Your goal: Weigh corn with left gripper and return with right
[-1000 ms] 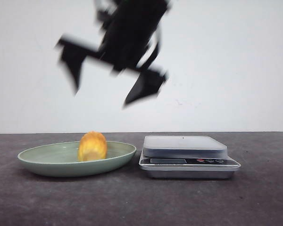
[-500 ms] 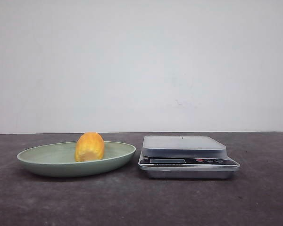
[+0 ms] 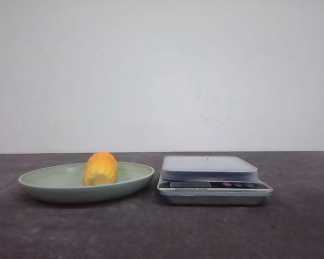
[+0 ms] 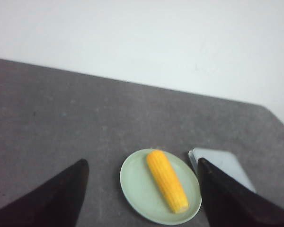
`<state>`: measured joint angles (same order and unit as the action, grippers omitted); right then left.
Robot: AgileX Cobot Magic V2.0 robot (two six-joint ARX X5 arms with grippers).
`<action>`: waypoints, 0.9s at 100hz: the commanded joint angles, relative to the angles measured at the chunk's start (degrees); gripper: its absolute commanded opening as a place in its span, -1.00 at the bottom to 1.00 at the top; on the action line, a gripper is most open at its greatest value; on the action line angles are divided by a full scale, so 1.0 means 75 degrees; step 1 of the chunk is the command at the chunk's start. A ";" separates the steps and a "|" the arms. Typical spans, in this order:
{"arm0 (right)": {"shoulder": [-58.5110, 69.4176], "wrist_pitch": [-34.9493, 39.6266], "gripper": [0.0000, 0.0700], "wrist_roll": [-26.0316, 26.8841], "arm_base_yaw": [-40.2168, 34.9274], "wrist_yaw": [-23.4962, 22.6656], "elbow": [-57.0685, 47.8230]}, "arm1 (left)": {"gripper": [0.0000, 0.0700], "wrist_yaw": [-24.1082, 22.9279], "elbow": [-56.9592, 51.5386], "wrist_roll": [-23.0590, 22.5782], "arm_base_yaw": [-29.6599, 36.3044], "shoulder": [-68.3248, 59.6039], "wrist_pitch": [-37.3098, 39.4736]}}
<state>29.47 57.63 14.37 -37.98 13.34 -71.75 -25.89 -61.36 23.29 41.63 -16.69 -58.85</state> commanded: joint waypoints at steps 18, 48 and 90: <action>-0.0216 0.0093 -1.00 0.0085 -0.0067 -0.0047 0.0437 | -1.00 0.0239 0.0463 -0.0076 0.0038 0.0000 0.0358; -0.0213 -0.0726 -0.99 0.0079 -0.0070 0.0029 0.0702 | -0.97 0.0239 0.0507 -0.0481 0.0038 0.0000 0.1212; -0.0204 -0.1102 -0.99 0.0070 -0.0070 0.0035 0.0723 | -0.97 0.0236 0.0504 -0.0466 0.0038 0.0000 0.1402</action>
<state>27.79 50.26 14.83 -37.98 13.54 -65.89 -24.08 -56.93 20.49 41.63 -16.69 -49.04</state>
